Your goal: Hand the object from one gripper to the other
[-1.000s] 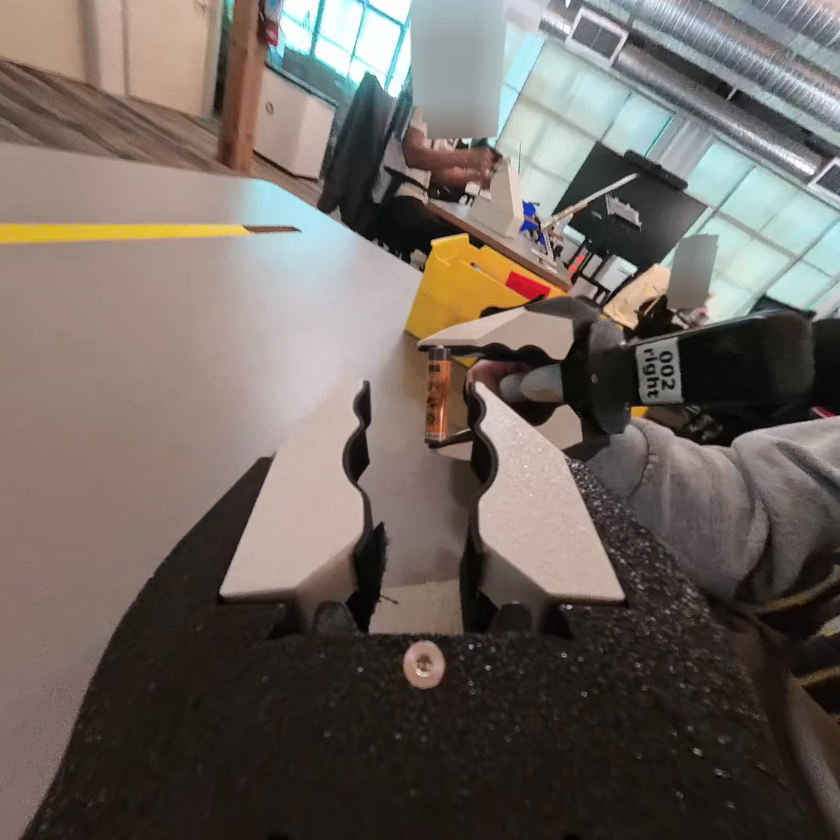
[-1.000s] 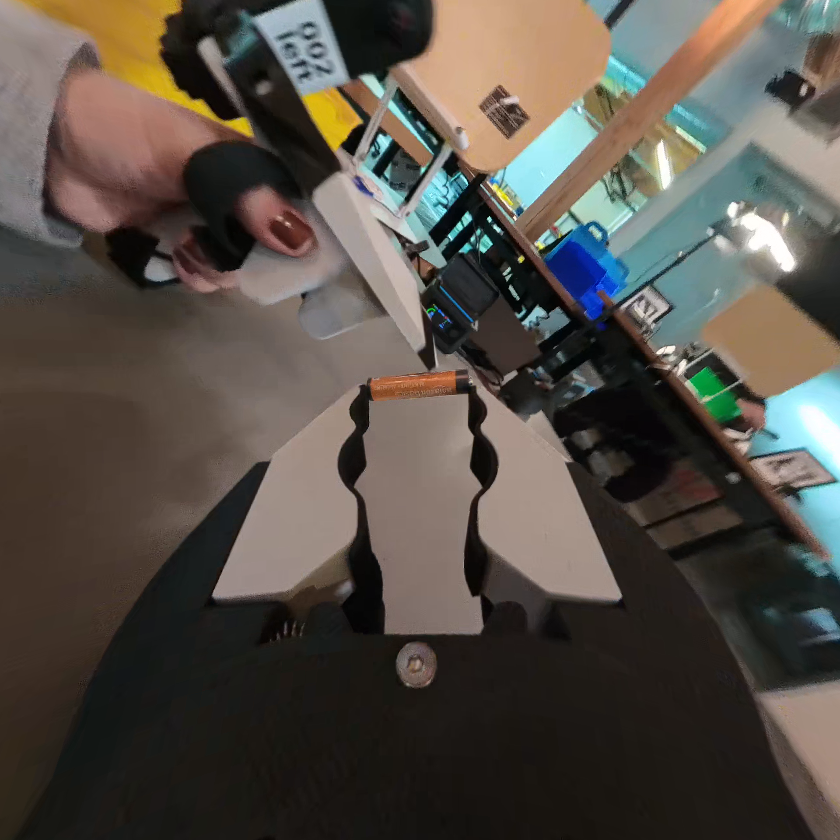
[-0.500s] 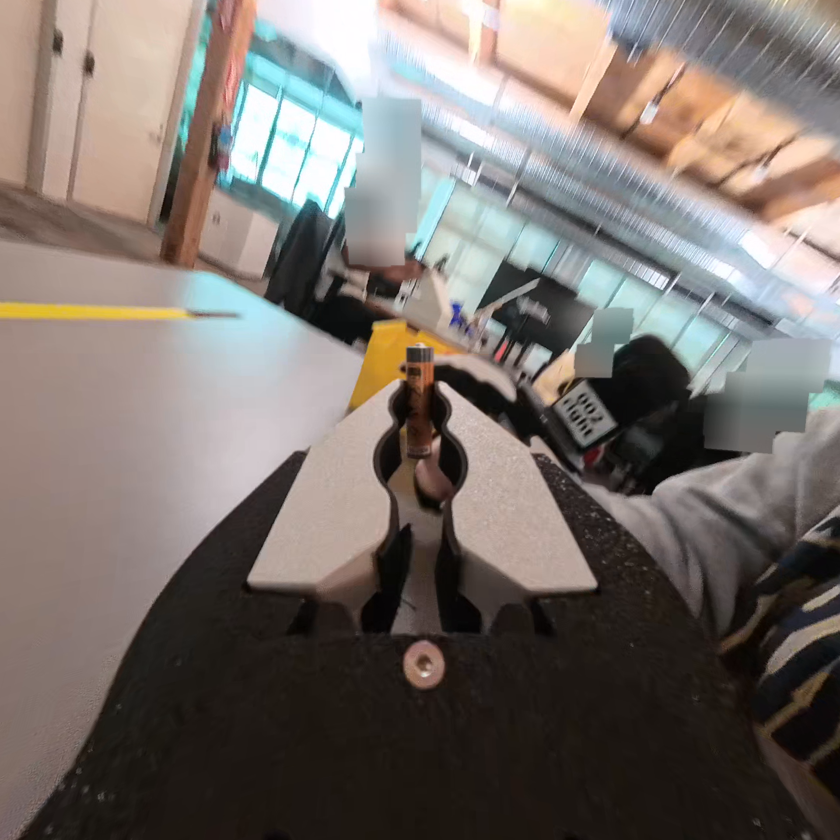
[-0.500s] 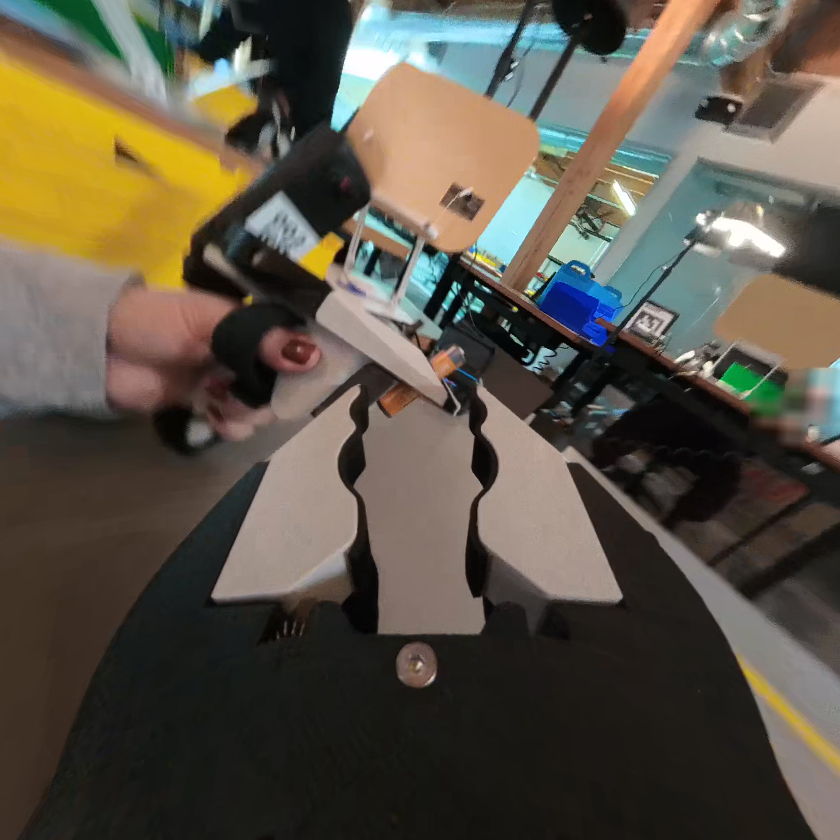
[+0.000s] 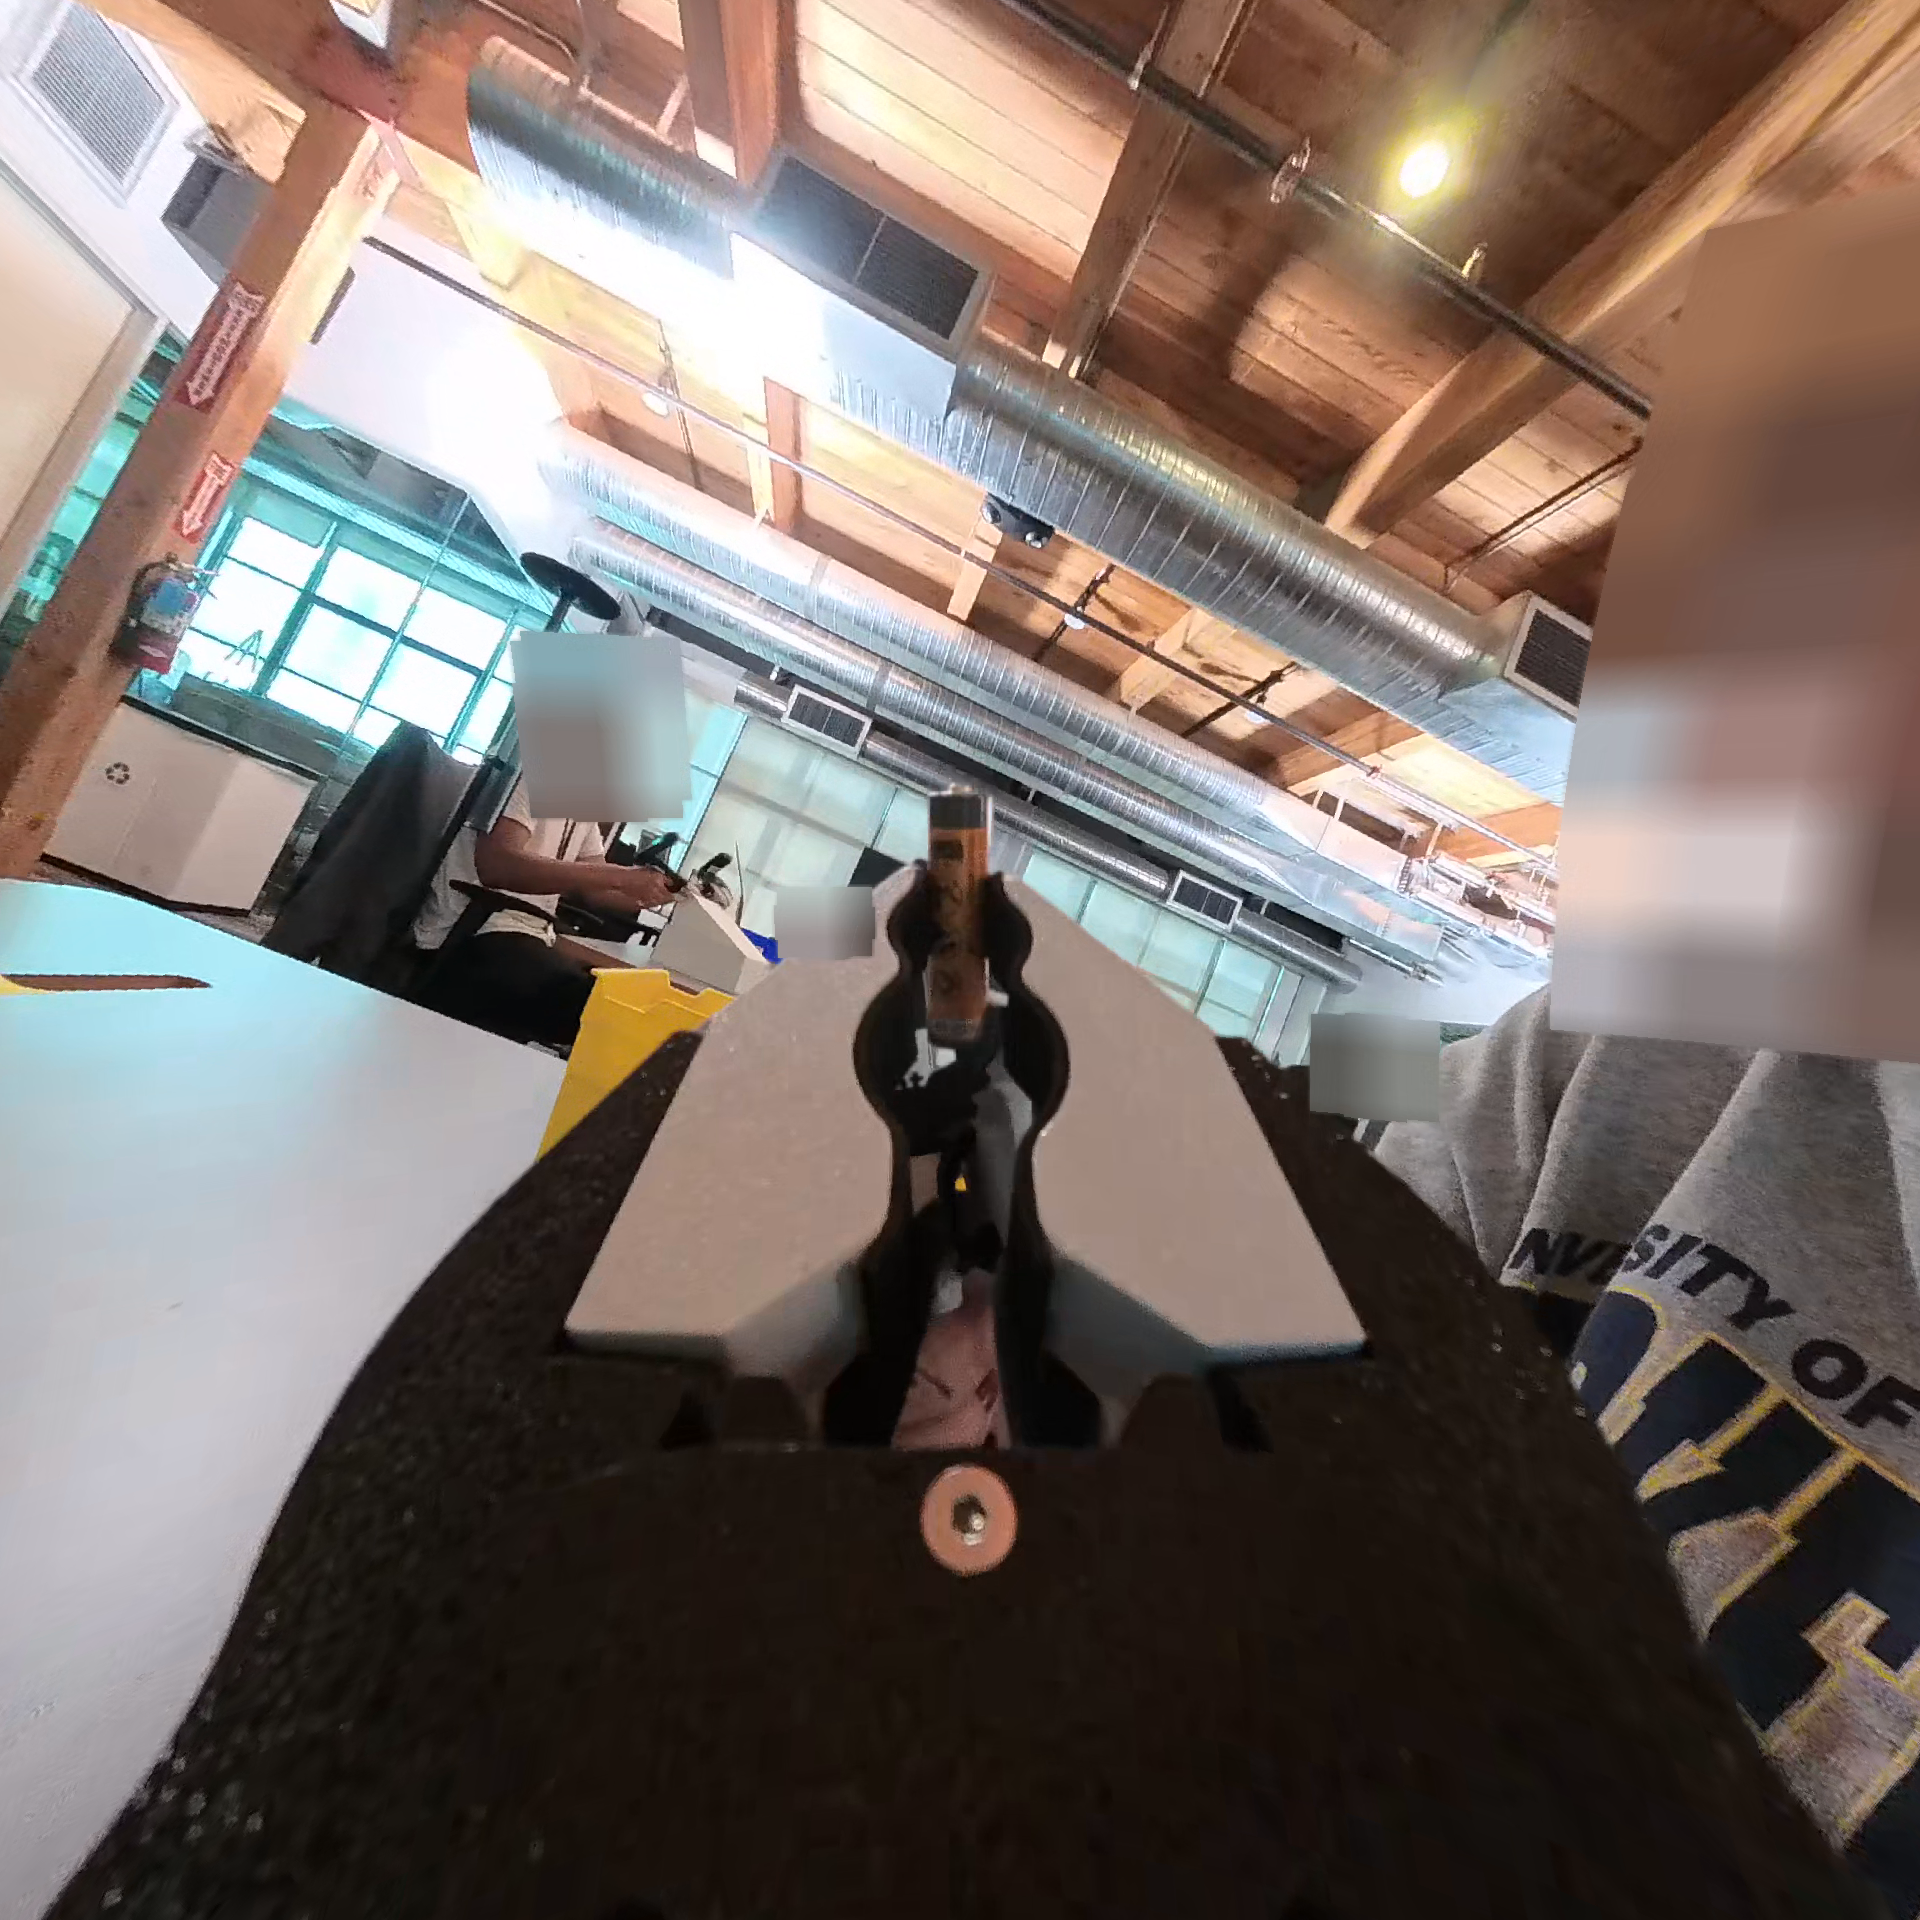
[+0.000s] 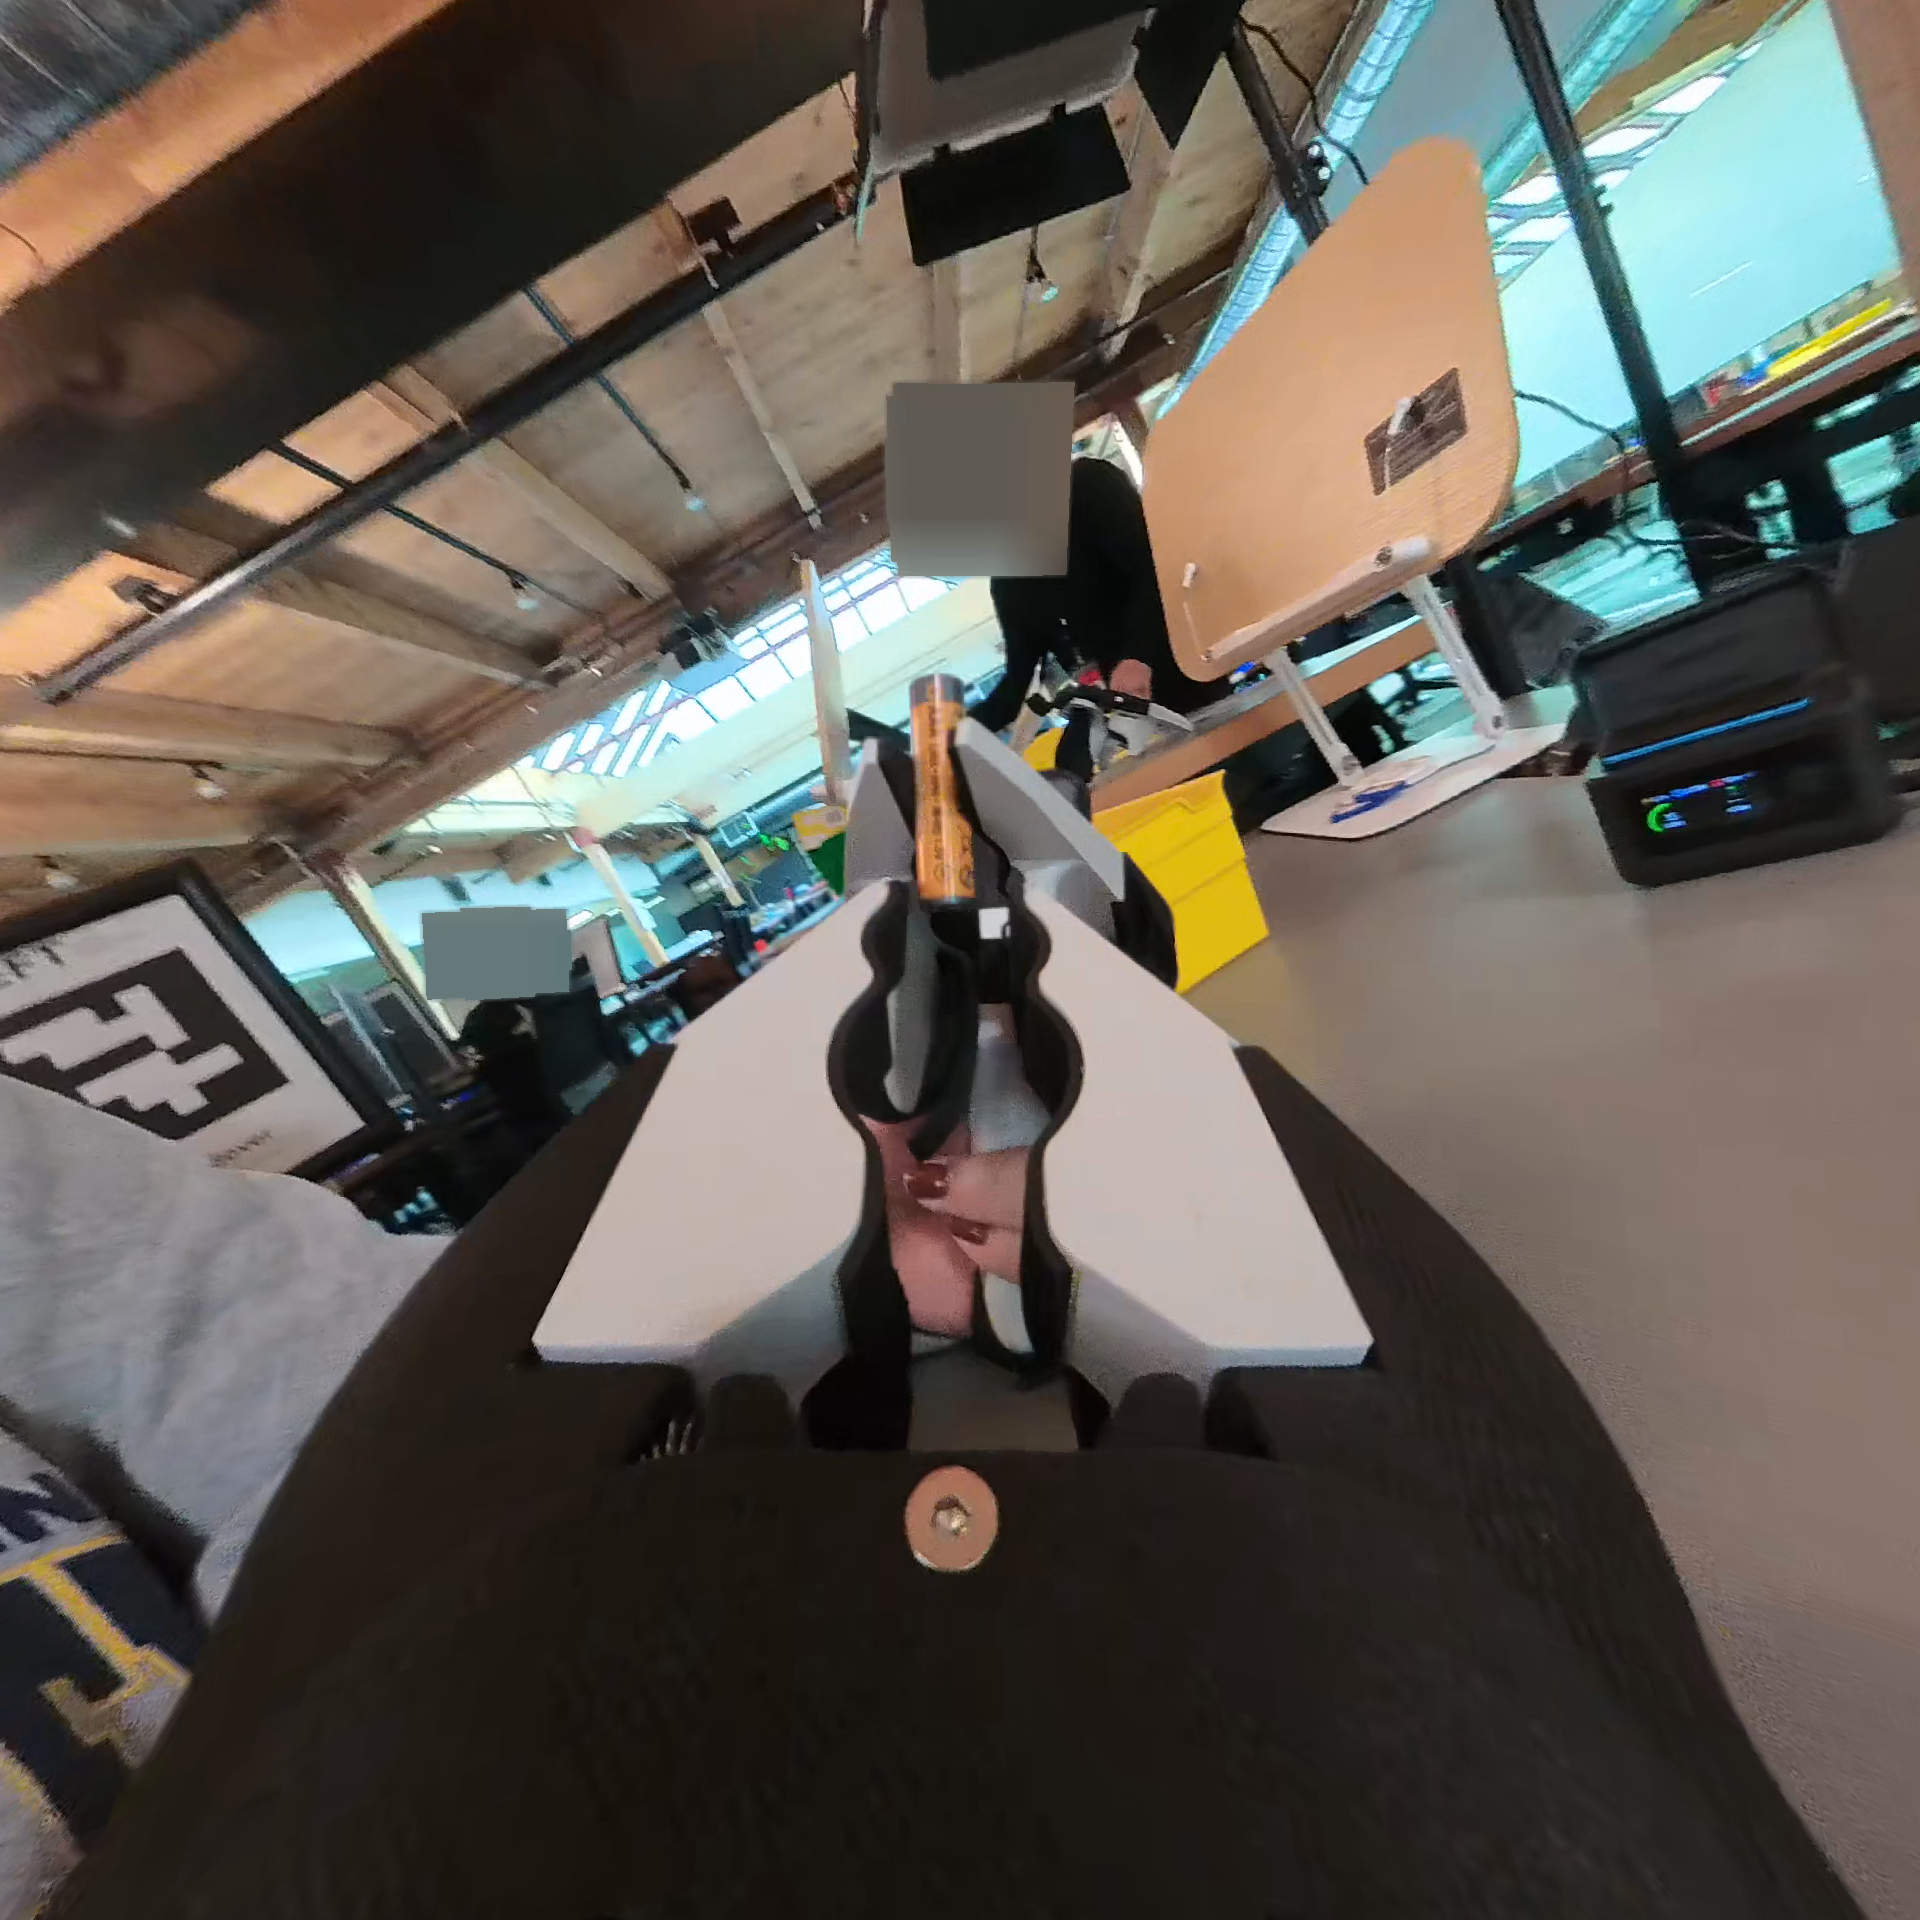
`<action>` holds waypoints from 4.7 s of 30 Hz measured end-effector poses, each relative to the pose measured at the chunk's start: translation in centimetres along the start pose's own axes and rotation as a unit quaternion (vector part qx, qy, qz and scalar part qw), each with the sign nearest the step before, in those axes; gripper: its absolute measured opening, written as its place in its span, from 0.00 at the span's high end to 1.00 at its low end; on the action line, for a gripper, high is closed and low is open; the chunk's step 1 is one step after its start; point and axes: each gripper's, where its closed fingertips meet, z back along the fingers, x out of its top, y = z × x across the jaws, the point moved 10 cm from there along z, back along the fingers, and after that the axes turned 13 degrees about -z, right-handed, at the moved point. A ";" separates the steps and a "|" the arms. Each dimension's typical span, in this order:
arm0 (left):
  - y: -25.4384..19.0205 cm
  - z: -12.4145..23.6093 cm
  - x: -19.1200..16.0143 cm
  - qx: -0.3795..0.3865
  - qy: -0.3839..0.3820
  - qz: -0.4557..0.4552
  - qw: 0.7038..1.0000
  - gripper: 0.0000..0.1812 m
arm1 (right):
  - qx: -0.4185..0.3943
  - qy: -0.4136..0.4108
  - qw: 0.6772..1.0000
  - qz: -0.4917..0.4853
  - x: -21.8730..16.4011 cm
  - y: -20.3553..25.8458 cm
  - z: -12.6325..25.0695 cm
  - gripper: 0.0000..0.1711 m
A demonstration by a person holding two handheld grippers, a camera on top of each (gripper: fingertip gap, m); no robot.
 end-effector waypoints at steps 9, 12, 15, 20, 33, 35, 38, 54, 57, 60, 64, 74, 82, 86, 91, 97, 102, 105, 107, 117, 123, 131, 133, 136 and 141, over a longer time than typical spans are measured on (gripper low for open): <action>0.4 1.2 1.2 0.091 0.043 -0.057 0.993 0.91 | -0.103 0.025 0.986 0.128 0.9 -0.1 1.0 0.95; 0.5 2.2 2.5 0.154 0.074 -0.092 0.981 0.79 | -0.199 0.051 0.937 0.282 1.5 0.3 1.7 0.95; 0.9 2.4 2.5 0.172 0.110 -0.059 0.977 0.73 | -0.273 0.088 0.853 0.436 1.4 0.9 1.9 0.95; 1.4 1.6 0.9 0.146 0.166 -0.006 0.975 0.73 | -0.311 0.127 0.718 0.609 -0.1 1.8 1.1 0.95; 0.4 1.2 1.1 0.069 0.111 -0.018 0.991 0.96 | -0.237 0.059 0.831 0.499 0.0 2.2 1.2 0.91; 0.3 1.4 1.3 0.055 0.085 -0.029 0.994 0.96 | -0.186 0.045 0.924 0.331 0.9 1.3 1.8 0.91; 0.0 1.5 1.3 0.041 0.085 -0.060 0.994 0.96 | -0.064 0.020 0.997 0.031 2.0 -0.6 2.5 0.86; -1.4 0.2 0.3 0.018 0.143 -0.230 0.963 0.96 | 0.092 0.041 0.950 -0.294 1.0 -2.4 2.2 0.88; -1.3 0.2 0.2 0.021 0.146 -0.225 0.963 0.96 | 0.102 0.043 0.949 -0.296 1.0 -2.3 2.3 0.92; -1.1 0.1 0.1 0.049 0.154 -0.207 0.965 0.96 | 0.082 0.038 0.958 -0.273 1.4 -2.4 2.6 0.95; -0.5 0.2 0.5 0.133 0.182 -0.232 0.946 0.72 | 0.013 0.024 0.980 -0.196 2.2 -2.4 3.2 0.95; -2.3 -1.2 -2.8 0.197 0.477 -0.658 0.548 0.77 | -0.211 0.091 0.972 0.045 2.8 -1.5 3.5 0.95; -1.9 -2.0 -3.6 0.207 0.505 -0.648 0.530 0.95 | -0.220 0.106 0.966 0.079 2.3 -1.3 2.8 0.95; -0.6 -1.7 -2.3 0.286 0.514 -0.511 0.627 0.95 | -0.259 0.052 0.949 0.173 2.6 -1.0 3.0 0.84; 1.0 0.5 -1.3 0.259 0.409 -0.172 0.858 0.95 | -0.265 0.056 0.889 0.370 1.8 0.3 2.4 0.62; 2.1 2.6 -2.5 0.147 0.309 0.173 0.924 0.95 | -0.218 0.186 0.758 0.585 -1.5 1.4 1.4 0.60; 1.8 2.9 -2.7 0.084 0.272 0.267 0.921 0.96 | -0.194 0.228 0.758 0.580 -2.7 1.3 0.9 0.64; 1.7 3.0 -2.6 0.067 0.262 0.279 0.922 0.96 | -0.190 0.231 0.780 0.550 -2.5 1.3 1.0 0.63; 1.6 3.0 -2.7 0.053 0.267 0.287 0.919 0.96 | -0.190 0.230 0.782 0.548 -2.4 1.3 1.1 0.65; 1.4 2.6 -2.9 0.038 0.267 0.292 0.917 0.96 | -0.192 0.235 0.785 0.540 -2.1 1.4 1.2 0.73; 2.5 3.1 0.9 0.120 0.135 0.152 0.972 0.69 | -0.272 0.207 0.766 0.544 -1.0 0.6 1.6 0.73; -1.3 2.7 3.0 0.392 0.199 -0.399 0.805 0.81 | -0.359 0.153 0.777 0.495 1.3 1.4 2.4 0.73; -1.3 2.2 1.9 0.380 0.241 -0.451 0.771 0.82 | -0.377 0.125 0.777 0.489 2.2 3.8 2.9 0.73; -0.8 1.5 0.7 0.358 0.285 -0.465 0.758 0.84 | -0.379 0.120 0.762 0.512 2.8 9.2 4.6 0.73; -0.3 1.6 0.6 0.358 0.284 -0.437 0.775 0.85 | -0.446 0.253 0.695 0.503 5.1 16.2 12.2 0.73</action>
